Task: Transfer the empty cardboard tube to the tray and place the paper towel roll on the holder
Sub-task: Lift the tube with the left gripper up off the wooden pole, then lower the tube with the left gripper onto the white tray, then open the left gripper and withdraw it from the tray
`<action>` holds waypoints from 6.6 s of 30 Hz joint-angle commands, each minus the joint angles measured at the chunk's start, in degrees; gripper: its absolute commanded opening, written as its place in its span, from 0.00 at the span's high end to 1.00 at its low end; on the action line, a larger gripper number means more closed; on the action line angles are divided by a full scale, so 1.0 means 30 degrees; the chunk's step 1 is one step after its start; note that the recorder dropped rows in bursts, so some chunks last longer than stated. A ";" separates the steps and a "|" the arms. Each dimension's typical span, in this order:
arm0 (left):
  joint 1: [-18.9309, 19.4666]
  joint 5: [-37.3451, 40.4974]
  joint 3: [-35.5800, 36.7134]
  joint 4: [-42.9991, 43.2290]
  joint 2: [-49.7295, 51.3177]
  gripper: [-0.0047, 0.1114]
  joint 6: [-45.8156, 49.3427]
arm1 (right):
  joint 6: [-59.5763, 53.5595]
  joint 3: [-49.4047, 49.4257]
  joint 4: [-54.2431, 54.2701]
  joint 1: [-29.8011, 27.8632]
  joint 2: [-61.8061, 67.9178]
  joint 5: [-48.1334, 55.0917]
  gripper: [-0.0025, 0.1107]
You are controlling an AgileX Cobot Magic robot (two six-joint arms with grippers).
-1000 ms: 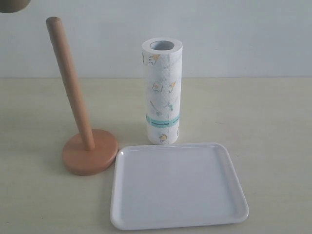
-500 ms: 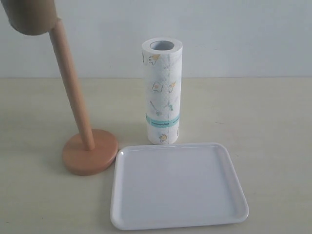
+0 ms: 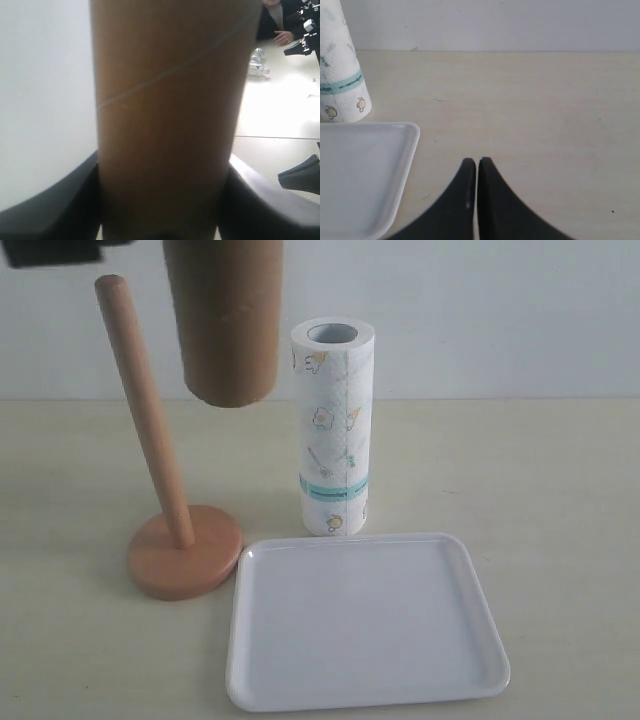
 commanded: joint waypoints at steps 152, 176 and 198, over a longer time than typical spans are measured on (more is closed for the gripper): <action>-0.7963 1.7648 -0.0668 -1.0712 1.1958 0.41 1.7111 | 0.0094 -0.0026 -0.0138 -0.0059 -0.0080 -0.0260 0.97; -0.7963 2.1350 -0.0567 -2.7553 0.1895 0.92 2.3677 | 0.0094 -0.0026 -0.0138 -0.0059 -0.0080 -0.0260 0.97; -0.7963 1.6467 1.1673 -3.1411 -1.6068 0.92 2.0726 | 0.0094 -0.0026 -0.0138 -0.0059 -0.0080 -0.0260 0.97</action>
